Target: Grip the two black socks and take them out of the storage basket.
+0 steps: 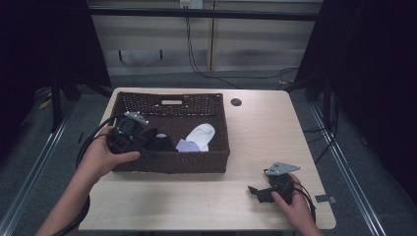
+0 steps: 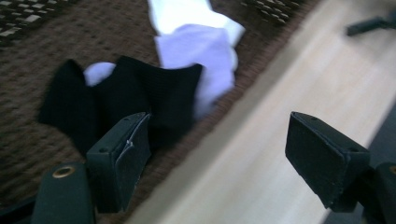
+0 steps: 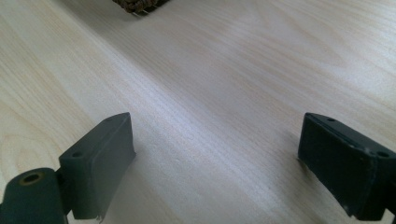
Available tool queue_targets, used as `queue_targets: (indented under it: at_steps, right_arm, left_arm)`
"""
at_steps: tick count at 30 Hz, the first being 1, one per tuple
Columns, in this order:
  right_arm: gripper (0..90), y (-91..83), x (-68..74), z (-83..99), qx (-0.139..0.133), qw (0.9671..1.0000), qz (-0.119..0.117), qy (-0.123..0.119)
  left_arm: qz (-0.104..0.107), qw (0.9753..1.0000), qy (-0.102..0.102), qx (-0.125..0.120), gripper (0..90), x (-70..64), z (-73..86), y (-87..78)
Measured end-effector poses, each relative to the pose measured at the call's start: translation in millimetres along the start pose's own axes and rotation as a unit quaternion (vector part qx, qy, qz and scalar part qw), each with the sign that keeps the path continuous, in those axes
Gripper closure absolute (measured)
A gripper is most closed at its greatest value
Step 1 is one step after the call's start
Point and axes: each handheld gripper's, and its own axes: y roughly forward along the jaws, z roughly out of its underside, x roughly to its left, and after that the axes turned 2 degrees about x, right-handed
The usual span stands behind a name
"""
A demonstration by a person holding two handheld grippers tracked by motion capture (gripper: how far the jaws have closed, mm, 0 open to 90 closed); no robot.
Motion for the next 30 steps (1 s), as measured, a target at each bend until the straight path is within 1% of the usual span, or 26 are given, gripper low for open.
queue_targets:
  at_steps: [2, 5, 7, 8, 10, 11, 12, 13, 14, 16, 18, 21, 23, 24, 26, 27, 28, 30]
  right_arm:
    - [9.9, 0.0, 0.0, 0.0, 0.0, 1.0, 0.0, 0.0]
    - [10.0, 0.0, 0.0, 0.0, 0.0, 1.0, 0.0, 0.0]
    - [10.0, 0.0, 0.0, 0.0, 0.0, 1.0, 0.0, 0.0]
    - [9.9, 0.1, 0.0, 0.0, 0.0, 1.0, 0.0, 0.0]
    - [10.0, 0.0, 0.0, 0.0, 0.0, 1.0, 0.0, 0.0]
    - [10.0, 0.1, 0.0, 0.0, 0.0, 1.0, 0.0, 0.0]
    - [9.9, 0.0, 0.0, 0.0, 0.0, 1.0, 0.0, 0.0]
    - [10.0, 0.1, 0.0, 0.0, 0.0, 1.0, 0.0, 0.0]
    - [9.9, 0.1, 0.0, 0.0, 0.0, 1.0, 0.0, 0.0]
    - [10.0, 0.0, -0.1, 0.0, 0.0, 1.0, 0.0, 0.0]
    - [10.0, 0.0, -0.1, 0.0, 0.0, 1.0, 0.0, 0.0]
    - [9.9, 0.1, -0.1, 0.0, -0.001, 1.0, 0.0, -0.001]
    - [10.0, 0.1, -0.2, 0.0, 0.0, 1.0, 0.0, -0.001]
    - [10.0, 0.1, -0.2, 0.0, -0.001, 1.0, 0.0, -0.001]
    - [10.0, 0.1, -0.1, 0.0, -0.001, 1.0, 0.0, -0.001]
    - [10.0, 0.1, -0.1, 0.0, -0.001, 1.0, 0.0, -0.001]
    - [10.0, 0.1, -0.1, 0.0, -0.001, 1.0, 0.0, -0.001]
    - [10.0, 0.1, -0.1, 0.0, -0.001, 1.0, 0.0, -0.001]
  left_arm:
    - [-0.004, 1.0, -0.005, 0.003, 21.4, 7.8, -3.2, 2.5]
    - [-0.009, 0.9996, -0.023, 0.012, 21.4, 19.3, -6.6, 7.3]
    - [-0.018, 0.9994, -0.022, 0.019, 21.4, 25.8, -8.9, 10.2]
    - [-0.018, 0.9993, -0.029, 0.017, 21.4, 28.5, -9.7, 12.2]
    - [-0.02, 0.9991, -0.032, 0.023, 21.4, 35.0, -11.2, 15.4]
    - [-0.02, 0.9989, -0.036, 0.024, 21.4, 37.9, -11.6, 17.4]
    - [-0.021, 0.9984, -0.047, 0.023, 21.4, 39.9, -11.7, 19.9]
    - [-0.023, 0.9981, -0.05, 0.025, 21.4, 42.6, -11.9, 22.0]
    - [-0.024, 0.9979, -0.053, 0.028, 21.4, 45.5, -12.3, 24.3]
    - [-0.033, 0.9974, -0.053, 0.036, 21.4, 51.4, -13.2, 27.8]
    - [-0.037, 0.9967, -0.062, 0.038, 21.7, 55.4, -14.5, 31.3]
    - [-0.044, 0.996, -0.062, 0.047, 21.7, 61.0, -16.8, 35.7]
    - [-0.044, 0.9953, -0.071, 0.049, 21.7, 64.6, -17.3, 39.1]
    - [-0.045, 0.9951, -0.072, 0.051, 21.7, 66.8, -17.3, 40.6]
    - [-0.05, 0.994, -0.079, 0.058, 21.7, 69.9, -16.6, 44.1]
    - [-0.052, 0.9939, -0.076, 0.061, 21.7, 72.2, -16.4, 45.5]
    - [-0.051, 0.9932, -0.081, 0.066, 21.7, 73.6, -15.9, 46.9]
    - [-0.057, 0.9921, -0.084, 0.074, 21.7, 76.4, -14.9, 49.7]
